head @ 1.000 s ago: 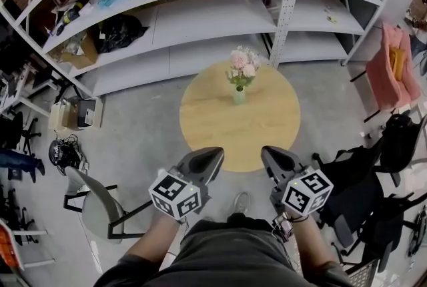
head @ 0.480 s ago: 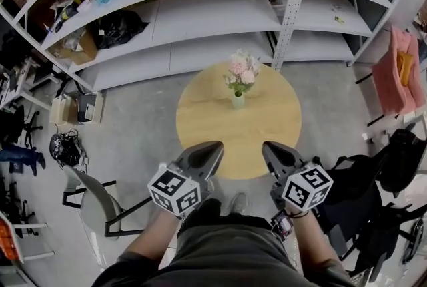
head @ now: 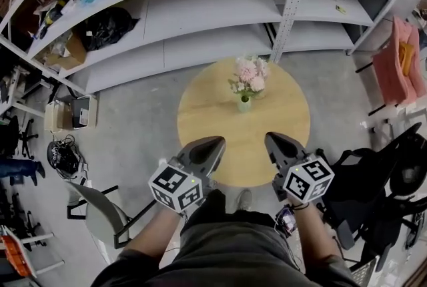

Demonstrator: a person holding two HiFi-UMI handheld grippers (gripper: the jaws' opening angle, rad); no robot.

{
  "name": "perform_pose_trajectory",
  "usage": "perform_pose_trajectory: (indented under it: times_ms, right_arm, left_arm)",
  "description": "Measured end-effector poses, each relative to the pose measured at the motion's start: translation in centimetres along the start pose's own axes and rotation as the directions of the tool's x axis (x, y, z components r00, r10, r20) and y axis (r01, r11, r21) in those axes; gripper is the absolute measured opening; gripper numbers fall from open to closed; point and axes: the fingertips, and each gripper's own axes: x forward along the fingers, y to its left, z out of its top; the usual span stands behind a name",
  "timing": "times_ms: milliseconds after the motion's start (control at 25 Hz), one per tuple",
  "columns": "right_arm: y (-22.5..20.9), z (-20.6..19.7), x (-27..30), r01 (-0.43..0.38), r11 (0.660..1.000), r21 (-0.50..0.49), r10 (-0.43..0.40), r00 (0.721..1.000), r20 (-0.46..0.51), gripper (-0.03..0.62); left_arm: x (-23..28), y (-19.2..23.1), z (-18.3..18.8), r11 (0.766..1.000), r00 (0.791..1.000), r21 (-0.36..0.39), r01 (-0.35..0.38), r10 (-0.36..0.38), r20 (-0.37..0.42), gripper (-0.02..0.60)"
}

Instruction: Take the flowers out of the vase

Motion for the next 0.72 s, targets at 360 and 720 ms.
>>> perform_pose_trajectory:
  times_ms: [360, 720]
  right_arm:
    - [-2.2, -0.7, 5.5, 0.144, 0.989, 0.027, -0.144, 0.989, 0.013, 0.015]
    - [-5.2, -2.5, 10.0, 0.209, 0.977, 0.04, -0.21, 0.977, 0.031, 0.017]
  left_arm:
    - [1.8, 6.2, -0.4, 0.994, 0.991, -0.004, 0.105, -0.105, -0.077, 0.009]
    - [3.2, 10.2, -2.2, 0.99, 0.98, -0.017, 0.143, -0.144, -0.138, 0.009]
